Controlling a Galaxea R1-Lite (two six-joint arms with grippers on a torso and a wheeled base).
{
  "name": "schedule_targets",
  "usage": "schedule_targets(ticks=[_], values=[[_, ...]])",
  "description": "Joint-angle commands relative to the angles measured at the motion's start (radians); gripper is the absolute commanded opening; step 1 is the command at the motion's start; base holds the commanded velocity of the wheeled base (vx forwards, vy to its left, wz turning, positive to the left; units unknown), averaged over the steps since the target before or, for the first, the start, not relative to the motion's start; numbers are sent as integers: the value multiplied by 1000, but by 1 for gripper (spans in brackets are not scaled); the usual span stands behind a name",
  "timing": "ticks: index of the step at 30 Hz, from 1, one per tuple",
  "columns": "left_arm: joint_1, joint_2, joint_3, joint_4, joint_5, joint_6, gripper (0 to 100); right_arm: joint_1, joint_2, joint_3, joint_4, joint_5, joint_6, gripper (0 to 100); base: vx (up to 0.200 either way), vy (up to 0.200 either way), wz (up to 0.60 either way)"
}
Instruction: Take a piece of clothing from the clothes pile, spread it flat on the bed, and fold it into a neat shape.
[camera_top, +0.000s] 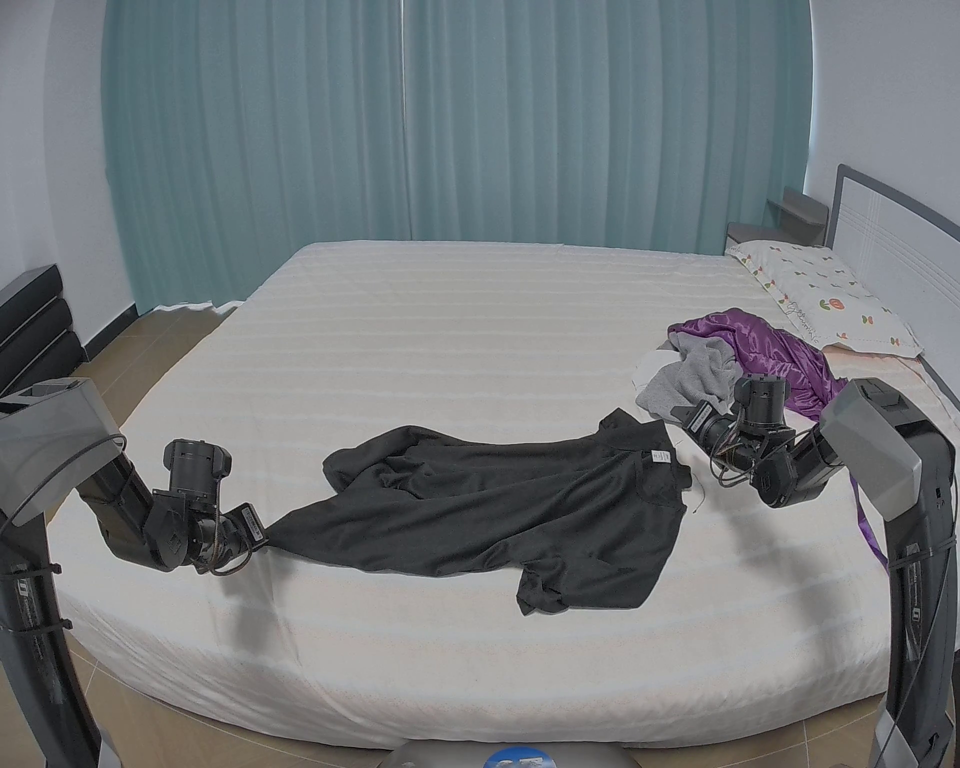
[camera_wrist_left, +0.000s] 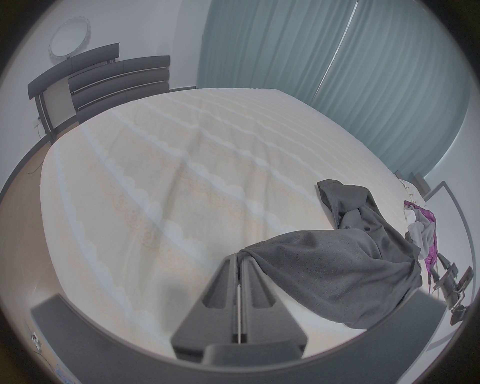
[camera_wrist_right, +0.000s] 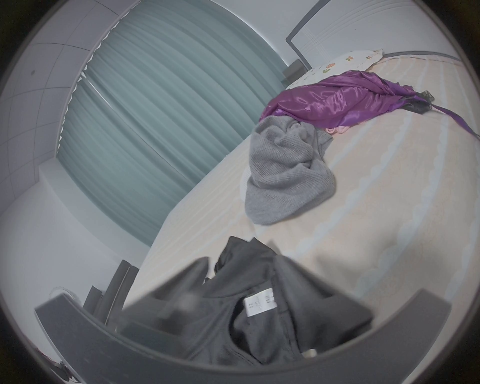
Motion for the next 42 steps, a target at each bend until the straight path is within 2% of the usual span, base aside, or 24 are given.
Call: schedule_targets(ticks=[1,10,11,16,21,29,30,42], values=[[-2,2,0,-2,0,0,0,-2,-15,53,-25,3,-3,100,0,0,0],[-3,-9,3,0,0,0,0,7,-238,372,-80,101,6,100,0,0,0],[-3,-10,8,0,0,0,0,35,-284,461,-81,124,9,100,0,0,0],[-5,-27,16,1,-2,0,0,121,-339,637,-81,145,46,100,0,0,0],[-8,-29,17,1,-2,0,0,188,-305,698,-80,150,49,100,0,0,0],[-8,-33,20,0,-2,0,0,197,-219,665,-77,141,46,100,0,0,0],[-8,-33,20,0,-2,0,0,197,-216,659,-71,139,46,0,0,0,0],[-13,-33,22,0,0,0,0,187,-268,651,-57,138,51,0,0,0,0]])
